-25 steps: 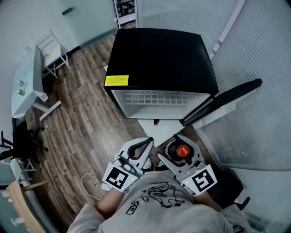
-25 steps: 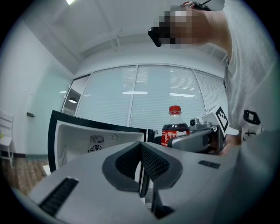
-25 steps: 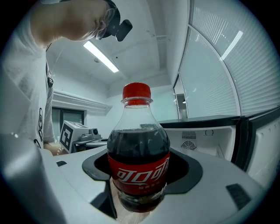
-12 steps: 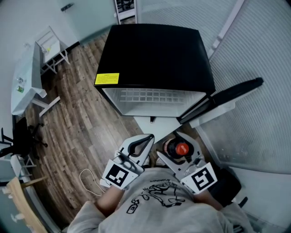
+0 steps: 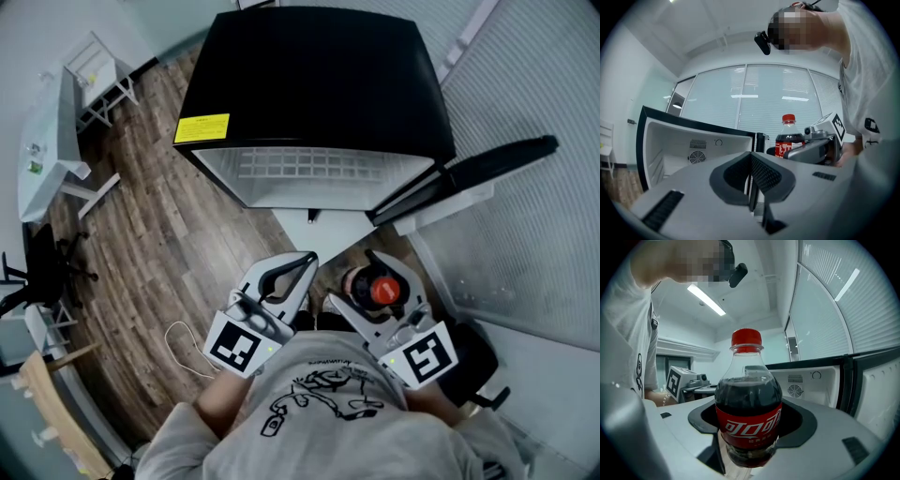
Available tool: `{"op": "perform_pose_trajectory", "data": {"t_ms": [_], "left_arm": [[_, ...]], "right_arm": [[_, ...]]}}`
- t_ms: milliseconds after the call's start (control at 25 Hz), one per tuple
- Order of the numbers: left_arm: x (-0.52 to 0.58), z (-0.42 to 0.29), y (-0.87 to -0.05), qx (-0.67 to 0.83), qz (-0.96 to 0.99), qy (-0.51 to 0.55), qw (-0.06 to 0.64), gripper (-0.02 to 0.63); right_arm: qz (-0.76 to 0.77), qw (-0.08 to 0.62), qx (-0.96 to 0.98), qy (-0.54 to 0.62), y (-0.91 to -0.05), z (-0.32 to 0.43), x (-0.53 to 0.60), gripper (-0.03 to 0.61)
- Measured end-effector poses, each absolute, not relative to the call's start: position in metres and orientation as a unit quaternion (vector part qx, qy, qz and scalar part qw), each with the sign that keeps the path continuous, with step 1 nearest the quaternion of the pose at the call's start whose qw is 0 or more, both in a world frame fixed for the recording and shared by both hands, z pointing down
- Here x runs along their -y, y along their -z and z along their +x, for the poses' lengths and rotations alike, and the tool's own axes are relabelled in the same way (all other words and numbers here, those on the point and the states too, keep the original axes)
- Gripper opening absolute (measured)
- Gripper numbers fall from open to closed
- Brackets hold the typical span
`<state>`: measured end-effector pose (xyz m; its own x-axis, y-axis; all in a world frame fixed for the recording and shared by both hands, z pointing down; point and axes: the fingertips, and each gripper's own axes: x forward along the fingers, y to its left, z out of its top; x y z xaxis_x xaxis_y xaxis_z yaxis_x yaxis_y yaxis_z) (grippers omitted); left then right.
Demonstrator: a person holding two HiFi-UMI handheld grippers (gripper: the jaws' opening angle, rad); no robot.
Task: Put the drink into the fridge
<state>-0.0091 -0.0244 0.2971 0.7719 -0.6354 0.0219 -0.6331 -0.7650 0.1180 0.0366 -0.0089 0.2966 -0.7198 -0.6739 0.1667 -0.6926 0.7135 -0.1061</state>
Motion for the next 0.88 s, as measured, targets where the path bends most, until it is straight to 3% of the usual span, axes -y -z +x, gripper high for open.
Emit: {"op": "perform_pose_trajectory", "data": {"t_ms": [880], "left_arm": [[0.021, -0.006, -0.339, 0.318, 0.946, -0.012, 0.061, 0.002]], "right_arm": [[0.373, 0.084, 0.92, -0.089, -0.337, 0.033, 0.008, 0.325]]}}
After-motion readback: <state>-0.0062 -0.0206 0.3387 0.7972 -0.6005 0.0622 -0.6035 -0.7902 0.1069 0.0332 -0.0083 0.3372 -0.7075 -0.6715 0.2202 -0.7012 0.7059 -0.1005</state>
